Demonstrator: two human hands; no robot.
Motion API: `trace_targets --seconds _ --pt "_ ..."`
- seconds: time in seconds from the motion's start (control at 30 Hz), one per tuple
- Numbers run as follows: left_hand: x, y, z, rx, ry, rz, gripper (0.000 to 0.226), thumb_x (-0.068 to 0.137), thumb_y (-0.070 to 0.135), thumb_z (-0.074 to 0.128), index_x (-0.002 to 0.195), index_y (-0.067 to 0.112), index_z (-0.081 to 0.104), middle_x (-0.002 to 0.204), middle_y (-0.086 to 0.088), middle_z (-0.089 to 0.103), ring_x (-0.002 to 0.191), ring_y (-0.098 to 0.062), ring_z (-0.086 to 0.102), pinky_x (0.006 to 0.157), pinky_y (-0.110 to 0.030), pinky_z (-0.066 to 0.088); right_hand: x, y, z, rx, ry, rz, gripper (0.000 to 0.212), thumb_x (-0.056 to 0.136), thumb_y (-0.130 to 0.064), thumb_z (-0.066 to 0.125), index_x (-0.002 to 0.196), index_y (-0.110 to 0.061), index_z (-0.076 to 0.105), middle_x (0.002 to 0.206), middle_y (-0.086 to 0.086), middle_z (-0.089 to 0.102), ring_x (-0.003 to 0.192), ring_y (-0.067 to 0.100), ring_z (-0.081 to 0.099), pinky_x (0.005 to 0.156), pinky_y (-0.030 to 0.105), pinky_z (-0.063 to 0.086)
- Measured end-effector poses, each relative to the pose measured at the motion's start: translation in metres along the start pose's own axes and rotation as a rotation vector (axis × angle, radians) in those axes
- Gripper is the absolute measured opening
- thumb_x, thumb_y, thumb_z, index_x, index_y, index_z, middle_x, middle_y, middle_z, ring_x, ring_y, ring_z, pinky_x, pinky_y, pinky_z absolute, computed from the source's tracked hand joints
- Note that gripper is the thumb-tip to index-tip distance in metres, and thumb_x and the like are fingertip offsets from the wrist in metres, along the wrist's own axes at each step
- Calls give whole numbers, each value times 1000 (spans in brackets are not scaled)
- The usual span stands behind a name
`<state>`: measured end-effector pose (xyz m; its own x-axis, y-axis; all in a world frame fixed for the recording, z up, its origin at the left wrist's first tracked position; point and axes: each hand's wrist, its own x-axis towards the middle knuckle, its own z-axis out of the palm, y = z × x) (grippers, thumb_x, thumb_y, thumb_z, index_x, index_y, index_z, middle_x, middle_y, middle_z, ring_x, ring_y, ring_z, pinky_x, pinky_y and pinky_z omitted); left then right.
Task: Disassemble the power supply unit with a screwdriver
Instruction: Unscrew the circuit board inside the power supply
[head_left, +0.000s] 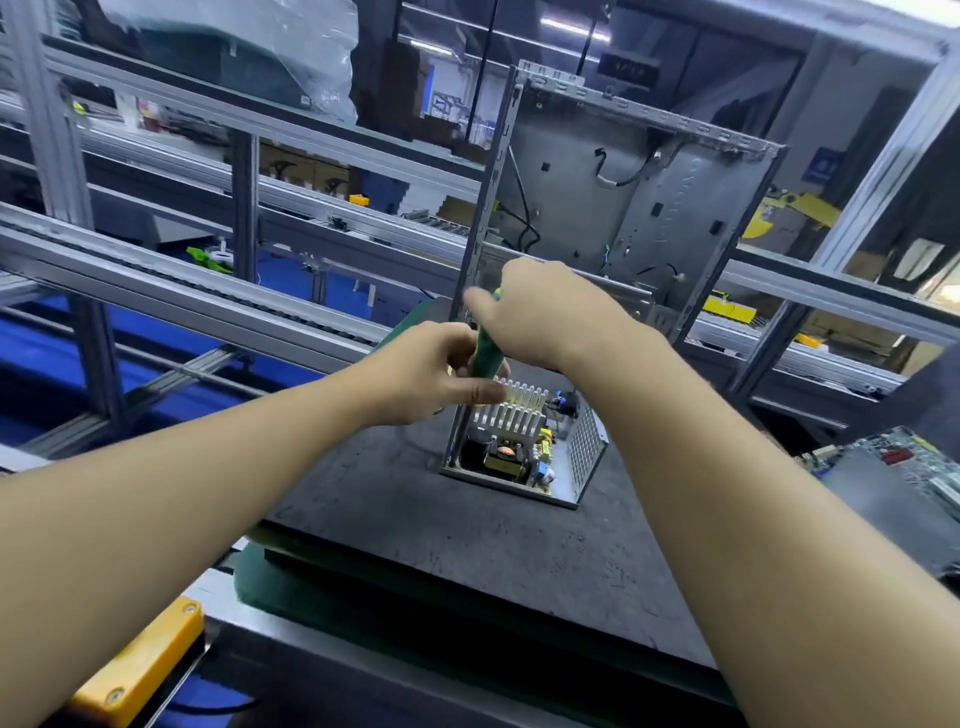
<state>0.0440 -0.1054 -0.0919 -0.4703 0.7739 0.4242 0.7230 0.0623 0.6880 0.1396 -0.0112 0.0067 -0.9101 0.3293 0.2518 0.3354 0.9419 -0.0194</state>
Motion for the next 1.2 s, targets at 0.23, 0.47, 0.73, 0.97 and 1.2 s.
trace_targets --seconds 0.23,0.47,0.73,0.97,1.2 --pt "-6 -9 -10 -183 -122 -41 25 92 11 71 104 32 67 100 18 76 98 0 70 92 -23 53 -5 2 -13 139 -207 -87 28 96 -33 47 102 -8 57 83 10 65 51 19 59 37 19 44" --pt "0 -1 0 50 -57 -21 42 74 41 84 107 29 60 95 11 66 88 -3 63 76 -18 46 -1 0 -2 -12 -56 -68 28 100 -39 46 92 -12 48 90 9 62 72 27 56 54 29 36" --pt "-7 -1 -10 -302 -228 -39 34 84 22 77 117 14 69 114 5 75 112 -9 69 99 -23 52 -11 -4 -15 85 -216 -105 46 90 -54 57 119 -20 47 116 7 50 84 23 64 70 35 49" --pt "2 7 2 100 -19 -12 39 62 45 90 81 31 58 83 14 68 77 0 62 63 -14 43 -8 -9 -8 -10 -125 -104 26 102 -33 46 113 -10 42 107 11 64 62 20 54 52 32 36" --pt "-6 3 -14 -189 -154 0 28 85 3 76 93 28 66 84 25 75 84 10 69 73 -3 47 -14 -4 -15 66 -198 -128 40 96 -46 53 109 -8 50 89 9 69 56 16 63 48 26 44"
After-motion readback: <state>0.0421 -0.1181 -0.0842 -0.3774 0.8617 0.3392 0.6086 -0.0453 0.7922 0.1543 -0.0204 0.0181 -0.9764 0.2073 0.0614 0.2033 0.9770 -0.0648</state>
